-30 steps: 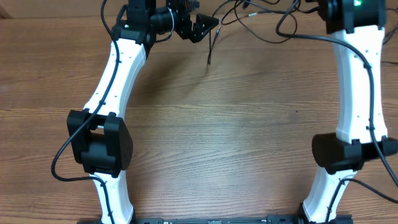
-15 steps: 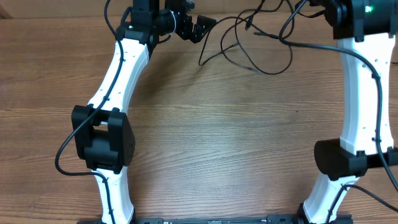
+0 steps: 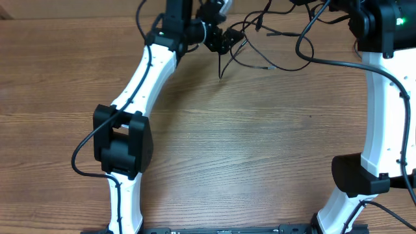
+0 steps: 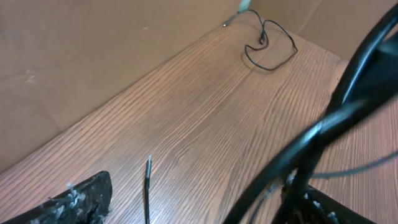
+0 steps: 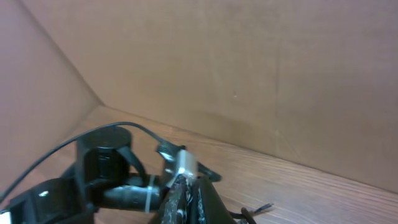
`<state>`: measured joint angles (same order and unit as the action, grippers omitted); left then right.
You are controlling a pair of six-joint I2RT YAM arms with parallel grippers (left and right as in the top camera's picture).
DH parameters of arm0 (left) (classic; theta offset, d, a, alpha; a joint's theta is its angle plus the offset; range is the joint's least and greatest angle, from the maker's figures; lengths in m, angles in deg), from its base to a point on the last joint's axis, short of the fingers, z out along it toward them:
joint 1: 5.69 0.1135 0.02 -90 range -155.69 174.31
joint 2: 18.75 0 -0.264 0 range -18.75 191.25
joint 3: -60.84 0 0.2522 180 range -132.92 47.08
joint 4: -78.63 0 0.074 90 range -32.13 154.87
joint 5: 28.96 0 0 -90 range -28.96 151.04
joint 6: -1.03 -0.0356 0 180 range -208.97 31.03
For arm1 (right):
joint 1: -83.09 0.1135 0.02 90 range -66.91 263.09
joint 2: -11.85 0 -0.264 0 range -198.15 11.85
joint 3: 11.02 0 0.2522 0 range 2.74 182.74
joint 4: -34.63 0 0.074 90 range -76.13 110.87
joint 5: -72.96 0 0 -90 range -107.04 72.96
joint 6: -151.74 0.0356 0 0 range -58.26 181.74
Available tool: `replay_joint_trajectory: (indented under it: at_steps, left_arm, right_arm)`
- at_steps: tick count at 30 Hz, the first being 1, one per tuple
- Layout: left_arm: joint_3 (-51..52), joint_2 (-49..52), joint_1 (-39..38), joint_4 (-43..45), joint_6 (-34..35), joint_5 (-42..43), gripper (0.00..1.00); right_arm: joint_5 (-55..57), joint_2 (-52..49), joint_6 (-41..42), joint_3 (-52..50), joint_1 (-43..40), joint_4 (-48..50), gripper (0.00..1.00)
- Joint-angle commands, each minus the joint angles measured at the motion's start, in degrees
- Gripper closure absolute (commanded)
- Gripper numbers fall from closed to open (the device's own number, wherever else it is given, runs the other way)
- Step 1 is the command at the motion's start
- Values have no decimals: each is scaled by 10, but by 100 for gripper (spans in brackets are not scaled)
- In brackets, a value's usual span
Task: Untangle cables
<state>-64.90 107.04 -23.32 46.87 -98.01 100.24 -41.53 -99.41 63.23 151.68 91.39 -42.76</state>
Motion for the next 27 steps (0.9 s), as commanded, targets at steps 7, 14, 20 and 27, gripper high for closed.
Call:
replay_joint_trajectory:
  at_steps: [7, 14, 20, 27]
  left_arm:
    - [-6, 5, 9, 7, -12, -20, 8]
    - [-21, -2, 35, 22, 65, 36, 5]
    - [-23, -2, 46, 15, 68, 37, 7]
    - [-21, -2, 38, 11, 62, 3, 5]
  right_arm:
    - [-19, 28, -21, 13, 4, -1, 96]
    - [40, 28, -21, 12, 4, -12, 96]
    - [40, 28, -21, 12, 4, -16, 96]
    - [38, 28, -19, 12, 5, -21, 96]
